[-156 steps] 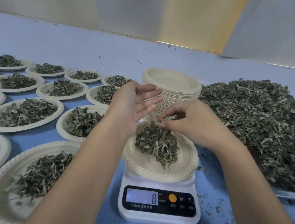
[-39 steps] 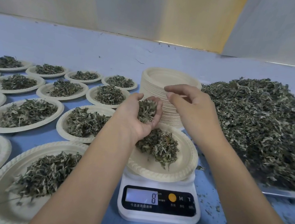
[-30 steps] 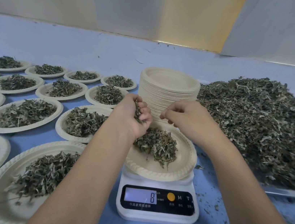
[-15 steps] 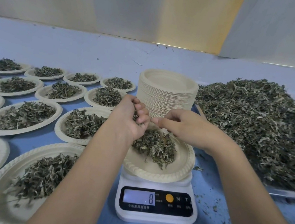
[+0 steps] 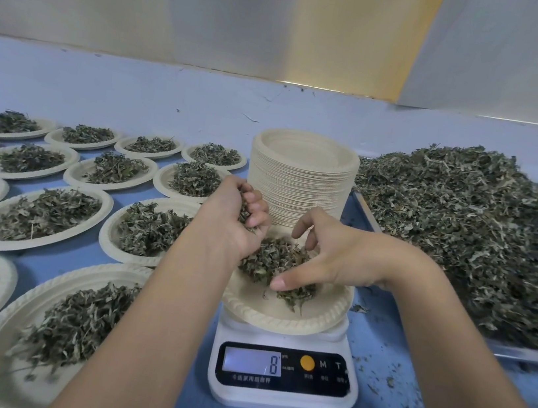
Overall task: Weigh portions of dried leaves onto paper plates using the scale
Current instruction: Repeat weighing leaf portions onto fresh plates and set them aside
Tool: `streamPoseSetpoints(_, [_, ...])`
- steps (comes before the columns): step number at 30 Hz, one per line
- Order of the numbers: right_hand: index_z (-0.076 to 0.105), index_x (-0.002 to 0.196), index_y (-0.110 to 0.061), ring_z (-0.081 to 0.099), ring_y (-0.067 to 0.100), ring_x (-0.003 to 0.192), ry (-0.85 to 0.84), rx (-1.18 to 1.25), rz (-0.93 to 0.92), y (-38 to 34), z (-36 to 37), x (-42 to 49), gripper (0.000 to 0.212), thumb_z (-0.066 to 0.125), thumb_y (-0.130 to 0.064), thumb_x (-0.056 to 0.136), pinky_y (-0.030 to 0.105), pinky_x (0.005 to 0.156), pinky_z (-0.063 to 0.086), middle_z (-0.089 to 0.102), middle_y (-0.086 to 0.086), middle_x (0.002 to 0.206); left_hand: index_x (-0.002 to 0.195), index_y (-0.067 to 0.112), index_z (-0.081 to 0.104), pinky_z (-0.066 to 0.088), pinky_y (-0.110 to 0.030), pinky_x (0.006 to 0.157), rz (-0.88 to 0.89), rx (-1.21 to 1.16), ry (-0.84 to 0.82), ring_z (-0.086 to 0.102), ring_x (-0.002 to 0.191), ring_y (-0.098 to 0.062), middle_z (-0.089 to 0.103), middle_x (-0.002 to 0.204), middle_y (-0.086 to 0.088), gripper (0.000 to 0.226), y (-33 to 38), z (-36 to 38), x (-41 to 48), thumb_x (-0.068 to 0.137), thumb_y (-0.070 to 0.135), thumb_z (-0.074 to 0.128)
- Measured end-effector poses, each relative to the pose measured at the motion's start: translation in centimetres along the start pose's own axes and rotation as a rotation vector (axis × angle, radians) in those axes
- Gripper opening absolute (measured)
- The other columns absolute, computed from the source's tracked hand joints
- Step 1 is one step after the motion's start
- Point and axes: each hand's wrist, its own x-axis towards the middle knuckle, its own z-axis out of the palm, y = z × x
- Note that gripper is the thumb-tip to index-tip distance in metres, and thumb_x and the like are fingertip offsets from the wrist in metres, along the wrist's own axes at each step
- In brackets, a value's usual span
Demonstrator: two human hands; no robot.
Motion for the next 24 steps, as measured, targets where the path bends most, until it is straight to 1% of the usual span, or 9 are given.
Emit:
streamPoseSetpoints(3, [0.039,0.114,-0.03,0.052,0.011,0.094,0.0,0.0,-0.029,-0.1,0.2,0.0,0.069,0.084,-0.044,0.064,0.031,0.081,0.048,0.044,-0.007,0.107,0.059,0.017,0.033,0.015,-0.013,0.028,-0.001,0.003,0.005,0.025,0.027,-0.006,0.031,0.037,0.006,0.035,0.0,0.0,0.0,0.094,0.012,0.038])
streamPoseSetpoints(6, [0.053,0.103,-0.028,0.051,0.009,0.083,0.03,0.002,-0.079,-0.1,0.4,0.2,0.046,0.083,-0.032,0.069,0.026,0.069,0.044,0.049,-0.006,0.103,0.059,0.017,0.033,0.014,-0.013,0.029,-0.004,-0.003,0.0,0.025,0.027,-0.006,0.031,0.038,0.006,0.035,0.0,0.0,-0.1,0.093,0.011,0.038])
streamPoseSetpoints(9, [0.063,0.091,-0.023,0.054,0.009,0.076,0.111,0.046,-0.114,0.1,0.3,0.6,0.026,0.081,-0.023,0.073,0.025,0.068,0.045,0.059,-0.002,0.098,0.059,0.017,0.034,0.015,-0.013,0.029,-0.006,0.0,-0.002,0.026,0.027,-0.006,0.032,0.038,0.006,0.035,0.0,0.0,-0.1,0.093,0.011,0.038])
streamPoseSetpoints(14, [0.066,0.08,-0.016,0.056,0.002,0.05,0.224,0.207,-0.16,0.4,-0.1,0.8,0.017,0.075,-0.003,0.073,0.013,0.05,0.045,0.061,0.0,0.073,0.062,0.015,0.04,0.022,-0.011,0.03,0.019,0.012,0.023,0.032,0.032,-0.007,0.038,0.04,0.004,0.035,0.1,0.0,0.2,0.097,0.018,0.038])
streamPoseSetpoints(16, [0.066,0.077,-0.015,0.057,0.003,0.05,0.288,0.293,-0.187,0.5,-0.4,0.7,0.019,0.075,0.0,0.071,0.016,0.054,0.049,0.061,0.0,0.07,0.066,0.011,0.046,0.031,-0.011,0.034,0.034,0.008,0.039,0.039,0.044,-0.008,0.046,0.044,0.0,0.036,0.0,0.0,0.3,0.099,0.022,0.037])
streamPoseSetpoints(17, [0.066,0.075,-0.016,0.059,0.005,0.053,0.326,0.335,-0.203,0.5,-0.6,0.7,0.02,0.076,0.0,0.07,0.021,0.061,0.054,0.061,0.0,0.069,0.069,0.009,0.049,0.038,-0.013,0.037,0.037,0.007,0.039,0.044,0.049,-0.01,0.051,0.049,-0.002,0.036,0.0,0.0,0.4,0.1,0.023,0.037])
streamPoseSetpoints(19, [0.065,0.072,-0.02,0.062,0.01,0.06,0.434,0.408,-0.236,0.4,-0.8,0.7,0.021,0.078,-0.004,0.07,0.036,0.074,0.056,0.064,-0.001,0.066,0.074,0.006,0.053,0.049,-0.019,0.054,0.031,0.02,0.032,0.052,0.059,-0.014,0.057,0.066,-0.008,0.036,-0.2,0.1,0.3,0.1,0.025,0.037])
streamPoseSetpoints(21, [0.065,0.07,-0.023,0.062,0.014,0.063,0.542,0.491,-0.284,0.0,-0.7,0.7,0.021,0.078,-0.007,0.07,0.045,0.079,0.054,0.065,-0.003,0.066,0.08,0.006,0.055,0.05,-0.024,0.066,0.02,0.061,0.013,0.056,0.064,-0.018,0.06,0.073,-0.01,0.034,-0.5,0.4,0.2,0.101,0.025,0.037])
streamPoseSetpoints(24, [0.064,0.072,-0.024,0.06,0.019,0.066,0.634,0.59,-0.345,-1.0,-0.2,0.7,0.021,0.078,-0.007,0.071,0.049,0.079,0.053,0.065,0.001,0.072,0.083,0.007,0.056,0.049,-0.03,0.07,0.0,0.146,-0.027,0.057,0.066,-0.019,0.064,0.066,-0.011,0.033,-1.1,0.8,-0.1,0.101,0.025,0.035])
